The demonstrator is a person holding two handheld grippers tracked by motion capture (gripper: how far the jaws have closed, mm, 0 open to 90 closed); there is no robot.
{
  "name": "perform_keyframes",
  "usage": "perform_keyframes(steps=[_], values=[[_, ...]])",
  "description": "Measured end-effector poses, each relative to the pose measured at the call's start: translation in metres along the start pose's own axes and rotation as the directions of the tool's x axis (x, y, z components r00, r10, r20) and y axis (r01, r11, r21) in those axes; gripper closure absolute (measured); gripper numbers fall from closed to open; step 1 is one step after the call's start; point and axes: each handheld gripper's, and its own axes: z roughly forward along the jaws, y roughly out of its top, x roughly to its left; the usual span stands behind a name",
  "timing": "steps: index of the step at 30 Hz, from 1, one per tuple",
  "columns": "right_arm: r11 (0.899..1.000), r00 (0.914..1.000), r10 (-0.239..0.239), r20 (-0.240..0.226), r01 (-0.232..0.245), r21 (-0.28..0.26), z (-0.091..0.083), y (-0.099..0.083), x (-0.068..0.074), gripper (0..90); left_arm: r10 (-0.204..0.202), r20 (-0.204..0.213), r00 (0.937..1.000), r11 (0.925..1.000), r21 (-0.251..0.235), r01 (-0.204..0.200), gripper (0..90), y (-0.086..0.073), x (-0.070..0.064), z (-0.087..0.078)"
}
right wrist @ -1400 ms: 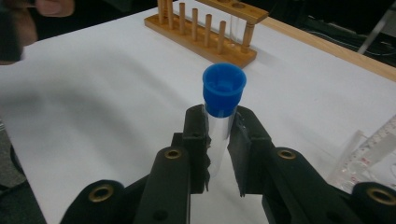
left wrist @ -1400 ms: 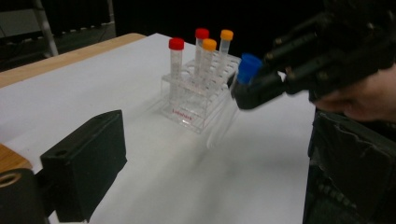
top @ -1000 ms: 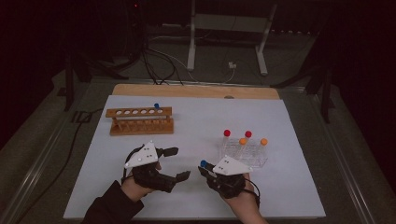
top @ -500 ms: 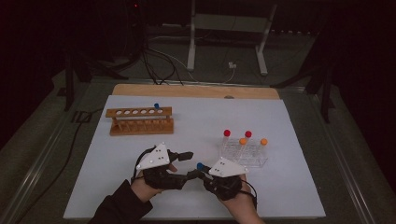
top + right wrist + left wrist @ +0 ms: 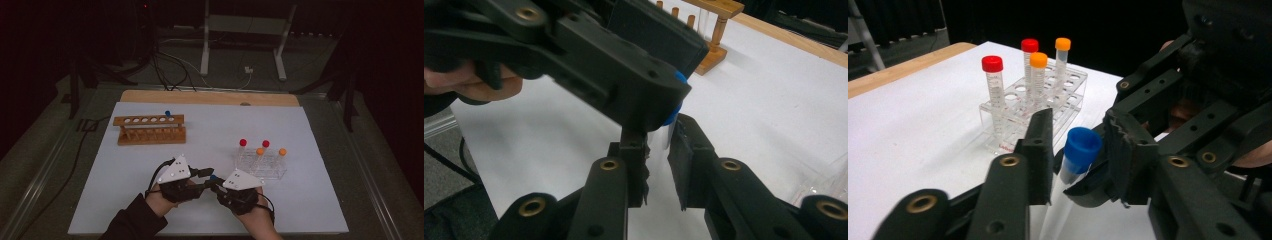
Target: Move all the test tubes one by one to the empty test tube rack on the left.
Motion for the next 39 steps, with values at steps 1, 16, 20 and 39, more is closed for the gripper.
perform_keyframes(steps=[1,16,20,39], values=[[1.000,1.0000,0.001,0.001,-0.001,-0.001,0.000,0.000,0.000,77.0,-0.003,0.004,1.0000,1.0000,0.000,0.003,70.5,0.000,0.000,0.000],[1.000,0.9999,0.014,0.006,-0.014,0.003,0.001,-0.001,-0.002,76.6,0.004,-0.036,0.9994,1.0000,0.008,-0.004,77.7,-0.001,0.000,0.002],[1.000,0.9998,0.021,-0.002,-0.021,-0.007,0.002,-0.002,-0.003,62.9,0.003,-0.056,0.9984,0.9999,0.010,-0.002,77.7,-0.001,0.002,-0.001],[0.990,0.9977,0.065,-0.019,-0.067,-0.120,-0.012,-0.005,-0.013,5.9,0.010,-0.201,0.9796,0.9999,0.015,-0.007,77.8,0.003,0.032,-0.040]])
